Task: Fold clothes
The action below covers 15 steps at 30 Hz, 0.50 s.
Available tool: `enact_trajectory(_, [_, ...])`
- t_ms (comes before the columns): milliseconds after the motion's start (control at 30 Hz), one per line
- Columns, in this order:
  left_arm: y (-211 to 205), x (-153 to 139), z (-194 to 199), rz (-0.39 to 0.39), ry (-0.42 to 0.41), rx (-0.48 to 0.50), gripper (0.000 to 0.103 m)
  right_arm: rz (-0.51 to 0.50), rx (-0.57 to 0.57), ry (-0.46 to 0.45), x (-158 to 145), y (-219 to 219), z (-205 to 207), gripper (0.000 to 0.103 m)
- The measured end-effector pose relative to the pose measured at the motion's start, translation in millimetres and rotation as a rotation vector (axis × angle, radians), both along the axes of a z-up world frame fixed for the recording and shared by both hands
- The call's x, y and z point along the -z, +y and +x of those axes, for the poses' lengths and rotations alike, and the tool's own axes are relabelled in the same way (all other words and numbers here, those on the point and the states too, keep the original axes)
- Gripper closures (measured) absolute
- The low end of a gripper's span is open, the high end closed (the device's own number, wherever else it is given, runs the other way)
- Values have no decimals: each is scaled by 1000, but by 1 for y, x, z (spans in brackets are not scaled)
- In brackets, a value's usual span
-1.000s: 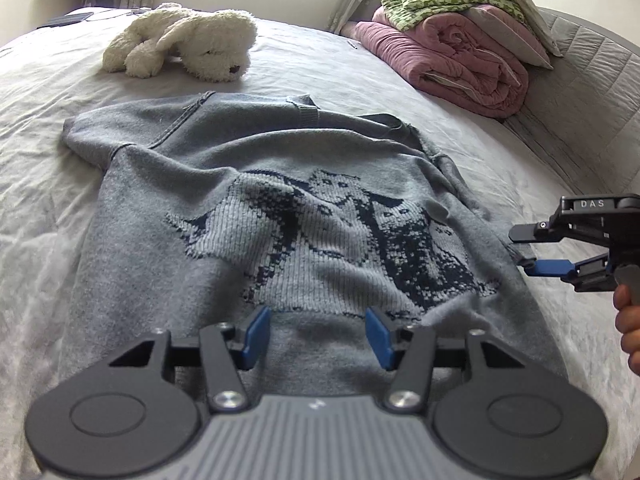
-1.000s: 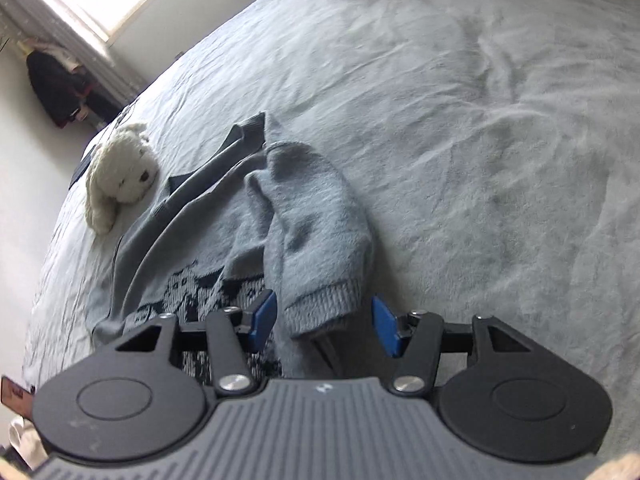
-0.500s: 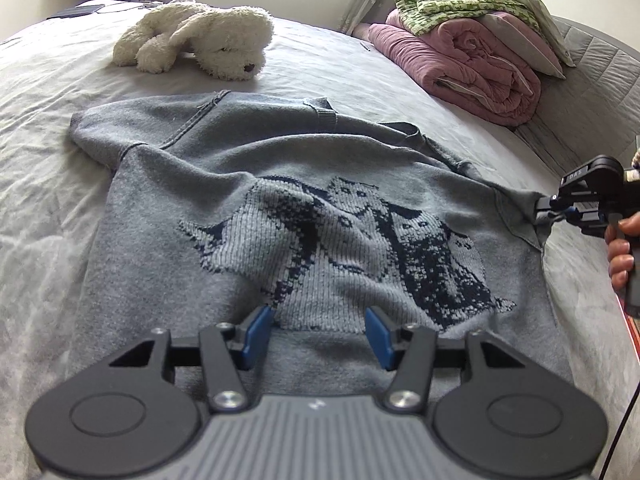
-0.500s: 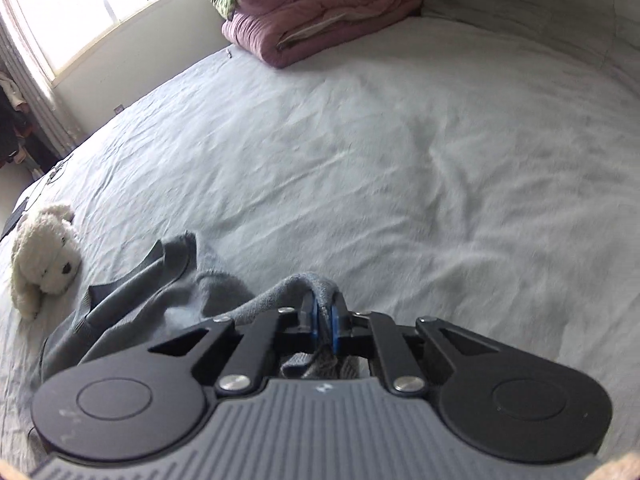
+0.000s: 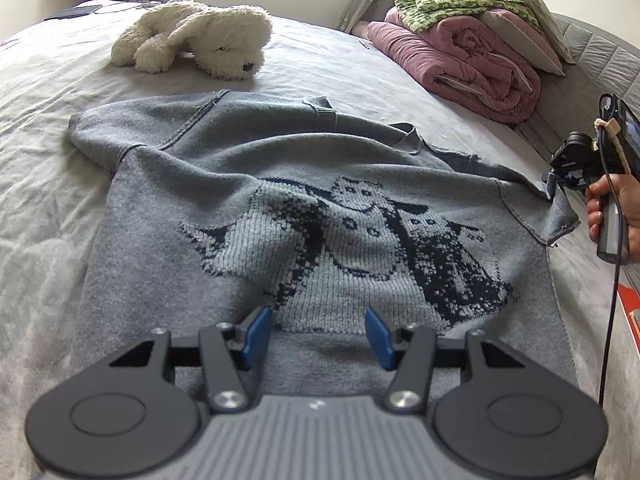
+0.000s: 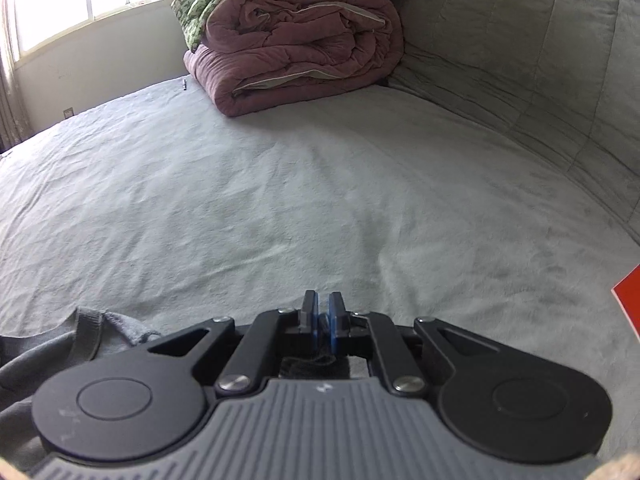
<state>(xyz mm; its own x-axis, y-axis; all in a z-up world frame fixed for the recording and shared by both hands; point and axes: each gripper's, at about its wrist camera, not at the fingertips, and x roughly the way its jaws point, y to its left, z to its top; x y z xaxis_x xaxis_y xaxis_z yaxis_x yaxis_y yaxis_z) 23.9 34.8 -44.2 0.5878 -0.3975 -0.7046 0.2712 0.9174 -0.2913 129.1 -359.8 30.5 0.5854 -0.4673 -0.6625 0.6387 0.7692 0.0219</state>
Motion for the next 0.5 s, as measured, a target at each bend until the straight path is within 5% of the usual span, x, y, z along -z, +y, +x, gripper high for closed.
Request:
enact_trajectory(267, [0, -2, 0, -4, 3, -2, 49, 44, -7, 35, 11, -6, -7, 97])
enact_trajectory(500, [7, -11, -1, -13, -14, -20, 49, 85, -22, -6, -6, -3, -34, 65])
